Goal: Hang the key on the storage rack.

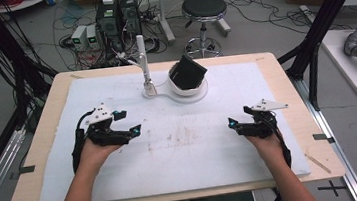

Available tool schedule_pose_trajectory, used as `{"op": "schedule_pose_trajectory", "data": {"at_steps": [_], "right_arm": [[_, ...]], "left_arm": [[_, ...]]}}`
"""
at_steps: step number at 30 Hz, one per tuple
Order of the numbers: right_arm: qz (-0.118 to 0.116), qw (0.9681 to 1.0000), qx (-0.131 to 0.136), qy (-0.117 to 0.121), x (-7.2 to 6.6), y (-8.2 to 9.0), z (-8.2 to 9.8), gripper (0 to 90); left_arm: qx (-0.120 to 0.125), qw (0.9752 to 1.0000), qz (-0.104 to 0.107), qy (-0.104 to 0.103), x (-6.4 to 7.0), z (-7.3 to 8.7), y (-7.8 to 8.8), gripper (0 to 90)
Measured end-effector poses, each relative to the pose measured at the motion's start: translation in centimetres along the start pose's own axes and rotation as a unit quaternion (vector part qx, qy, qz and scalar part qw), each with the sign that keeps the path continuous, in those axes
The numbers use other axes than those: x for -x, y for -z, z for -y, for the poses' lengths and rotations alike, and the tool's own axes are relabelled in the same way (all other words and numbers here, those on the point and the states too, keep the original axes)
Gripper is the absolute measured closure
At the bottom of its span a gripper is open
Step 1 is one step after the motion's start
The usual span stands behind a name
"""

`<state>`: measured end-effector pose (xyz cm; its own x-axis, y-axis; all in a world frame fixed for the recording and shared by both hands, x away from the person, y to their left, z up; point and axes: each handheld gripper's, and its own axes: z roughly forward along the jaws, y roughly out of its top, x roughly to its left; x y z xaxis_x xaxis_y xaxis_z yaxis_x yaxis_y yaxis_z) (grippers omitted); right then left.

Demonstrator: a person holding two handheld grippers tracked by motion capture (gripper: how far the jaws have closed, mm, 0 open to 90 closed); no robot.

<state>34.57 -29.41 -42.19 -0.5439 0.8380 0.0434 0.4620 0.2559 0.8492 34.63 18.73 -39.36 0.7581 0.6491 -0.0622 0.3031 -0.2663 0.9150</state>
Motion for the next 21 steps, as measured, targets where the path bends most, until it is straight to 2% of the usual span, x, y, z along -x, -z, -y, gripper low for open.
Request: {"op": "schedule_pose_trajectory", "data": {"at_steps": [5,21], "right_arm": [[0.001,1.0000,0.002,0.005,-0.26,0.10,-0.03,20.0],[0.003,1.0000,0.001,-0.001,-0.13,0.10,-0.03,20.0]], "left_arm": [[-0.004,1.0000,0.004,-0.006,0.18,0.12,-0.01,20.3],[0.002,1.0000,0.003,-0.001,-0.21,0.14,0.15,20.3]]}}
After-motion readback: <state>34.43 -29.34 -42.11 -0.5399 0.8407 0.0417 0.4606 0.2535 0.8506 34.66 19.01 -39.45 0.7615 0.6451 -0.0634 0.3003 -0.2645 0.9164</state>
